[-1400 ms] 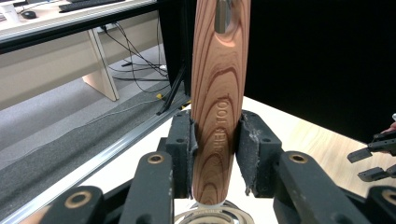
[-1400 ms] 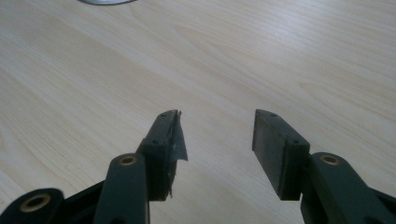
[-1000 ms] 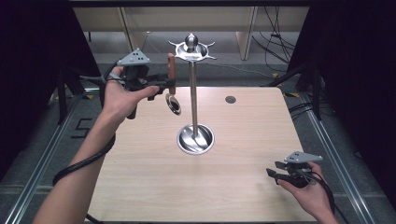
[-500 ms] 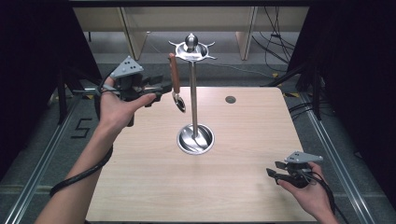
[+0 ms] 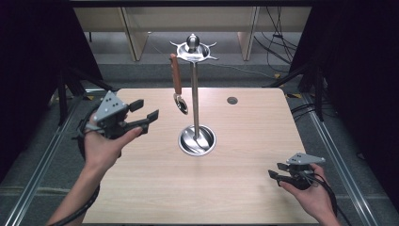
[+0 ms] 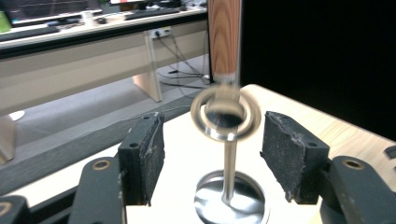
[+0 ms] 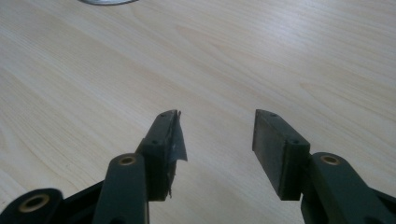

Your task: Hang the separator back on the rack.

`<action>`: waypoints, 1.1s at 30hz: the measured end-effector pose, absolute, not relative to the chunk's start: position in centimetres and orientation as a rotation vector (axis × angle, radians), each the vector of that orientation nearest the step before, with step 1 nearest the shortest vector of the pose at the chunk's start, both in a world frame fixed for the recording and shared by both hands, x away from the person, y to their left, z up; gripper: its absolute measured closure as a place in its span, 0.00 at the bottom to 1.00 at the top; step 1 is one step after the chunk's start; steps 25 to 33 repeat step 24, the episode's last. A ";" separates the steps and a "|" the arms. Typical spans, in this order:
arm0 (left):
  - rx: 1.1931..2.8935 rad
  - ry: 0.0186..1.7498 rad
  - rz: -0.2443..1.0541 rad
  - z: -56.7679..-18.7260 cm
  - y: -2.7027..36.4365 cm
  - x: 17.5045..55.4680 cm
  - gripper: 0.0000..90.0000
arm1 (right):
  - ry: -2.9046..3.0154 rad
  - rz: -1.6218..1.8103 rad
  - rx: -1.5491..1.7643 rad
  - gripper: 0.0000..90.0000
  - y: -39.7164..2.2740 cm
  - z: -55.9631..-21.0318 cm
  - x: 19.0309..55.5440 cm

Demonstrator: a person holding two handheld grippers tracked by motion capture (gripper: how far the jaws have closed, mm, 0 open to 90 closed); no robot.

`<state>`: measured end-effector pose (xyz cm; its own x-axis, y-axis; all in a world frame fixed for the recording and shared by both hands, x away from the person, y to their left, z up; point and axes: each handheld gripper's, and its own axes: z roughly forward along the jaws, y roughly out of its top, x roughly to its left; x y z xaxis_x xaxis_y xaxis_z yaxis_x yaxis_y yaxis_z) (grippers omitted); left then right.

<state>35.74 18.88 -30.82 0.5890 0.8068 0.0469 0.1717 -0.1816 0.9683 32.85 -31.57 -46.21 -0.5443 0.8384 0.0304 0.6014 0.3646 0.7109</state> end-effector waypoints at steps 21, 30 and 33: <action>1.805 1.005 0.599 -45.3 18.4 30.6 0.52 | 2.317 0.978 1.235 0.57 -31.1 -46.3 32.8; 1.822 1.002 0.598 -45.7 18.4 30.8 0.51 | 2.334 0.959 1.206 0.57 -31.2 -46.2 32.8; 1.822 1.002 0.598 -45.7 18.4 30.8 0.51 | 2.334 0.959 1.206 0.57 -31.2 -46.2 32.8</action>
